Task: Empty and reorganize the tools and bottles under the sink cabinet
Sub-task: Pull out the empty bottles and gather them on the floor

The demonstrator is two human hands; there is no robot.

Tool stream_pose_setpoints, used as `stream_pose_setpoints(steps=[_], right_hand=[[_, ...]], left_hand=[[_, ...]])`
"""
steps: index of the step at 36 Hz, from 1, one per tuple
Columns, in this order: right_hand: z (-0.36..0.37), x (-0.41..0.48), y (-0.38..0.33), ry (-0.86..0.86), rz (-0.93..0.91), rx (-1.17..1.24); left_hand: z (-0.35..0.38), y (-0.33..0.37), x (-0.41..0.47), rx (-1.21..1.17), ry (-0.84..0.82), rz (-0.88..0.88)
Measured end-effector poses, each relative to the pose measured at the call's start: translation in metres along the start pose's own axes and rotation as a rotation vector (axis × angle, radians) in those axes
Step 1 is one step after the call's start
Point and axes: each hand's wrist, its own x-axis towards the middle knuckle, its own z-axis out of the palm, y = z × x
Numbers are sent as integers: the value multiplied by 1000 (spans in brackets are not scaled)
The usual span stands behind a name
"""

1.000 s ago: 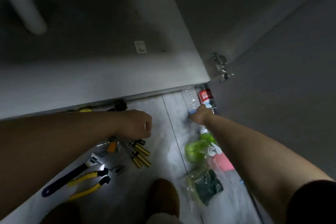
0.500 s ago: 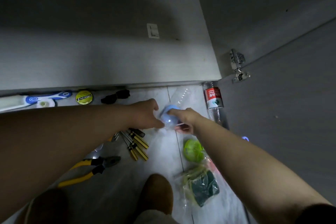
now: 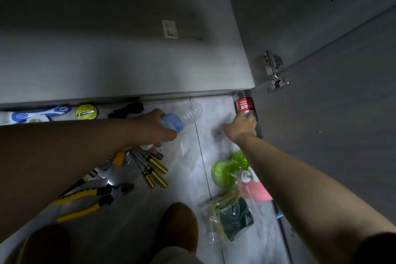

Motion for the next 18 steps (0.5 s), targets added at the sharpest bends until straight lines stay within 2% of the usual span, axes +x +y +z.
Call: stream_pose_setpoints(steps=[4,9,11,14,18], right_hand=[[4,17,3,20,142,13],[9,24,-4,-31,214,-47],[14,21,-8,0,204,-130],[23,15,-12,137,101,-222],[30,12,-14,202,85,-204]], left_hand=[[-1,-4,1,-33,-7,-21],[-4,-6,-2,9,-30,-35],[-4,-5,-2,28,-22,-40],[-5,-5,2,40,10,-49],[-3,-5,4,2,3,-50]])
